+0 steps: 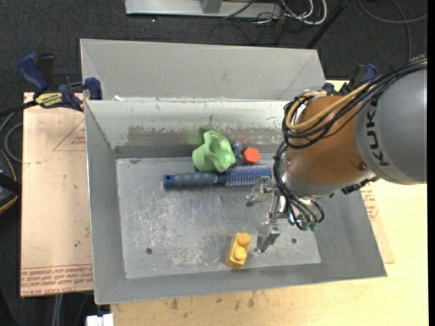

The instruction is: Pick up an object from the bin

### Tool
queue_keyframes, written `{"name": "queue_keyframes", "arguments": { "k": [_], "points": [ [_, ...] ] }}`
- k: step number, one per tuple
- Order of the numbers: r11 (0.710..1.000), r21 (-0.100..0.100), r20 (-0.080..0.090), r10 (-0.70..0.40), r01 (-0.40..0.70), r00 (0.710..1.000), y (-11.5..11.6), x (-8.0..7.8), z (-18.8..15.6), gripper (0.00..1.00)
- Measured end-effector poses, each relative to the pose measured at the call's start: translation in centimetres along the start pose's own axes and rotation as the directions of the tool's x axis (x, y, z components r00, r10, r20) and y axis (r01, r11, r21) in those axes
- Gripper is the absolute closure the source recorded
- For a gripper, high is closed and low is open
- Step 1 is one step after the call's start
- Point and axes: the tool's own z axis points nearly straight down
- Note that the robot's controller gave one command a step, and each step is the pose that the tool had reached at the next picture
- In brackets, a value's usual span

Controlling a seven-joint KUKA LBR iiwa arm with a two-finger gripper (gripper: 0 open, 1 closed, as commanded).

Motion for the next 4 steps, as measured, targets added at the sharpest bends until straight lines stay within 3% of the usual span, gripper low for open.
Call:
{"name": "queue_keyframes", "arguments": {
  "k": [1, 2, 3, 4],
  "points": [
    [0.934, 0.01, 0.031, -0.357, 0.357, 0.934, 3.3, 2.2, 7.3, 0.0],
    [0.886, 0.004, 0.011, -0.463, 0.463, 0.886, 4.8, 1.0, 5.0, 0.0],
    [0.829, 0.006, 0.011, -0.56, 0.56, 0.829, 4.2, 2.4, 5.0, 0.0],
    [0.757, 0.01, 0.016, -0.653, 0.653, 0.757, 4.4, 1.1, 7.5, 0.0]
  ]
}}
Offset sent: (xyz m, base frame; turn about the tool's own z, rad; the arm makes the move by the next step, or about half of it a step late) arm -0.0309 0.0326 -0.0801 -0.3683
